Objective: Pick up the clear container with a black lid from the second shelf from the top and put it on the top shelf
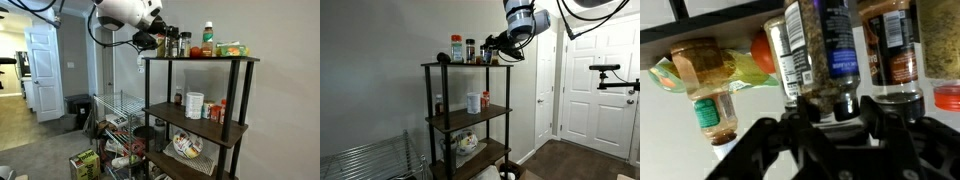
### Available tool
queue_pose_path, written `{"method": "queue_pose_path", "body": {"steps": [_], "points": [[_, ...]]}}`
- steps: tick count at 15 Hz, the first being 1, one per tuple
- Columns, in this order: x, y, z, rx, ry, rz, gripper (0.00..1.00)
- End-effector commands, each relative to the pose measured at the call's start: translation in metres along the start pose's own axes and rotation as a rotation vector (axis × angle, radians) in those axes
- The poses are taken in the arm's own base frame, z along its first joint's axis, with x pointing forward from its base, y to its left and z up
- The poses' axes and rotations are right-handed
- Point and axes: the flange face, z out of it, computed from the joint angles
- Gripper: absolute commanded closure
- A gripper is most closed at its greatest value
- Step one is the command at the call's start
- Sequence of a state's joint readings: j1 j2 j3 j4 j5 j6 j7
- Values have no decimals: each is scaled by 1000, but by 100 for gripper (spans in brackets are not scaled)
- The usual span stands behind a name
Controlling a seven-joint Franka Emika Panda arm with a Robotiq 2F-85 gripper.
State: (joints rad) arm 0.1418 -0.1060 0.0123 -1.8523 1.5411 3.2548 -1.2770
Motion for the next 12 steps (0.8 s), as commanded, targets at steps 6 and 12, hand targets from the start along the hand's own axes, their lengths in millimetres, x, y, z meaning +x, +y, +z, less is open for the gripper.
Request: {"method": "queue_pose_path", "body": {"steps": [6,12], "points": [[7,12,11,-99,38,8,69],[8,12,17,-113,46,8,69]]}}
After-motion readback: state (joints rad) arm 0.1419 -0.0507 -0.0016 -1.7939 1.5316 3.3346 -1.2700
